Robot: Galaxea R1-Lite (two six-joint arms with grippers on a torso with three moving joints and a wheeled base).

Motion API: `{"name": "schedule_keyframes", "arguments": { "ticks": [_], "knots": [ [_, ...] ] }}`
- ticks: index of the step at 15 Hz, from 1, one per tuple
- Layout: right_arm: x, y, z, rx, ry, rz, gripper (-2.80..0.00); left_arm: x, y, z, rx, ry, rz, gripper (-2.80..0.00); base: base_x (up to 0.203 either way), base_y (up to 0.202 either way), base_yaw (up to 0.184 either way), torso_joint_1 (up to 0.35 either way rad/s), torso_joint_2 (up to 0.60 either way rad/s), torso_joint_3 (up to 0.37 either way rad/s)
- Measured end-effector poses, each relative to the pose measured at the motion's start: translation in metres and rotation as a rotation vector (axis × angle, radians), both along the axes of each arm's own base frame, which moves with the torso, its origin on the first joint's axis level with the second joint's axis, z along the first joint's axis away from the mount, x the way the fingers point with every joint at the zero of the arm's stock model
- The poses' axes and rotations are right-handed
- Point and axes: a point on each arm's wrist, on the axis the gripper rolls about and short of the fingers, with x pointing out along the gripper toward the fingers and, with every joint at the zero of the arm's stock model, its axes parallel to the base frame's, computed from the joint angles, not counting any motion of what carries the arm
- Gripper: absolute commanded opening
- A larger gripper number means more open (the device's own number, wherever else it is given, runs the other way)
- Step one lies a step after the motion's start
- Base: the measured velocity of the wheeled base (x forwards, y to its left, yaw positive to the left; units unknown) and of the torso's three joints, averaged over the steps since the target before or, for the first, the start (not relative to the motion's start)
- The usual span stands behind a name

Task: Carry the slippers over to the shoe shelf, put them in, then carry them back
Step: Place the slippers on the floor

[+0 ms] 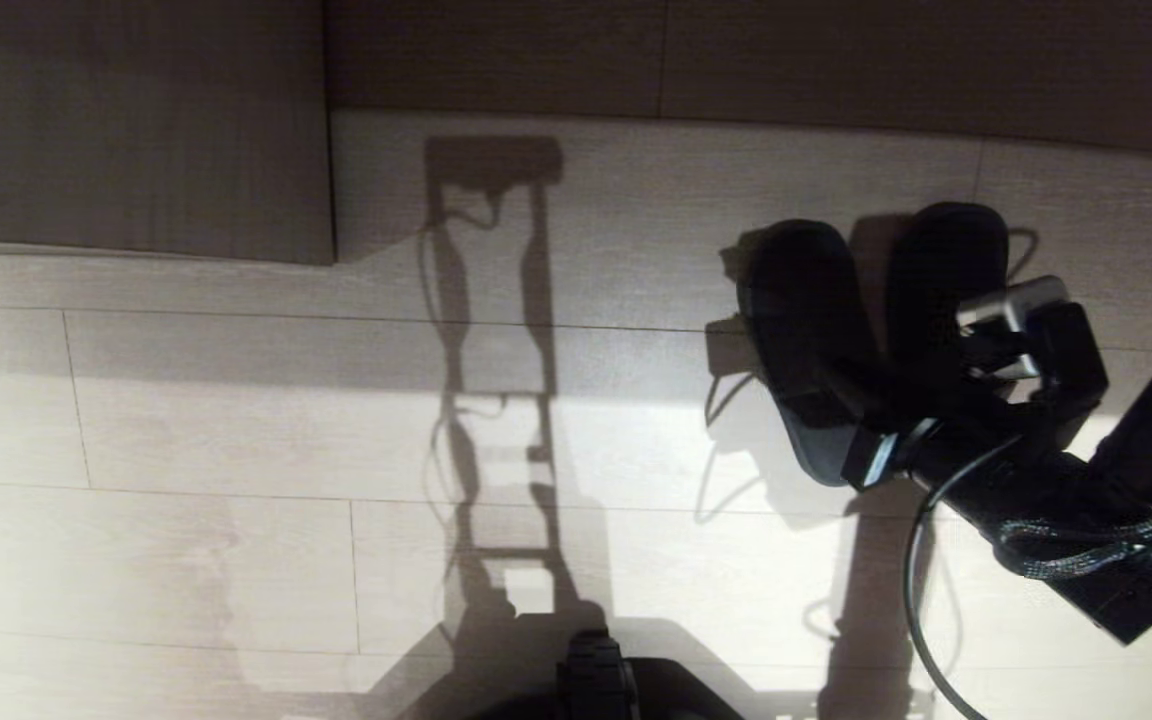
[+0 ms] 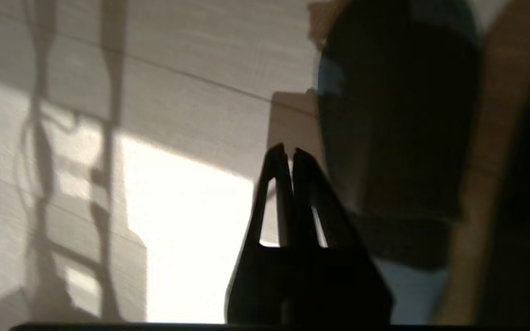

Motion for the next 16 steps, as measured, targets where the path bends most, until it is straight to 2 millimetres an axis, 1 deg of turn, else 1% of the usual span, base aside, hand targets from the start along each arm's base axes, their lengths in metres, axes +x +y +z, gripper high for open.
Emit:
{"name": "schedule_keyframes", "arguments": {
  "ticks": [1, 4, 5, 6, 7, 9, 11, 14, 16],
  "knots": [
    [0.008, 0.013, -0.004, -0.007, 0.008, 0.008, -2.80, 0.000, 0.000, 0.000, 0.000, 0.000, 0.000, -2.80, 0.000, 0.000, 0.000, 0.000, 0.00, 0.000],
    [0.042, 0.052, -0.028, -0.074, 0.023, 0.010, -2.80, 0.000, 0.000, 0.000, 0.001, 0.000, -0.001, -2.80, 0.000, 0.000, 0.000, 0.000, 0.00, 0.000],
    [0.054, 0.061, -0.036, -0.105, 0.010, -0.006, -2.80, 0.000, 0.000, 0.000, 0.000, 0.001, 0.000, -2.80, 0.000, 0.000, 0.000, 0.000, 0.00, 0.000],
    [0.066, 0.064, -0.043, -0.134, -0.013, -0.039, -2.80, 0.000, 0.000, 0.000, 0.001, 0.000, -0.001, -2.80, 0.000, 0.000, 0.000, 0.000, 0.00, 0.000],
    [0.077, 0.062, -0.047, -0.152, -0.047, -0.082, -2.80, 0.000, 0.000, 0.000, 0.000, 0.000, -0.001, -2.80, 0.000, 0.000, 0.000, 0.000, 0.00, 0.000],
    [0.087, 0.060, -0.055, -0.171, -0.048, -0.106, -2.80, 0.000, 0.000, 0.000, 0.000, 0.000, 0.000, -2.80, 0.000, 0.000, 0.000, 0.000, 0.00, 0.000],
    [0.101, 0.040, -0.053, -0.171, -0.055, -0.174, -2.80, 0.000, 0.000, 0.000, 0.000, 0.000, 0.000, -2.80, 0.000, 0.000, 0.000, 0.000, 0.00, 0.000],
    [0.114, 0.014, -0.045, -0.172, -0.077, -0.254, -2.80, 0.000, 0.000, 0.000, 0.000, 0.000, -0.002, -2.80, 0.000, 0.000, 0.000, 0.000, 0.00, 0.000],
    [0.116, 0.007, -0.040, -0.164, -0.093, -0.273, -2.80, 0.000, 0.000, 0.000, 0.000, 0.000, -0.001, -2.80, 0.000, 0.000, 0.000, 0.000, 0.00, 0.000]
  ]
}}
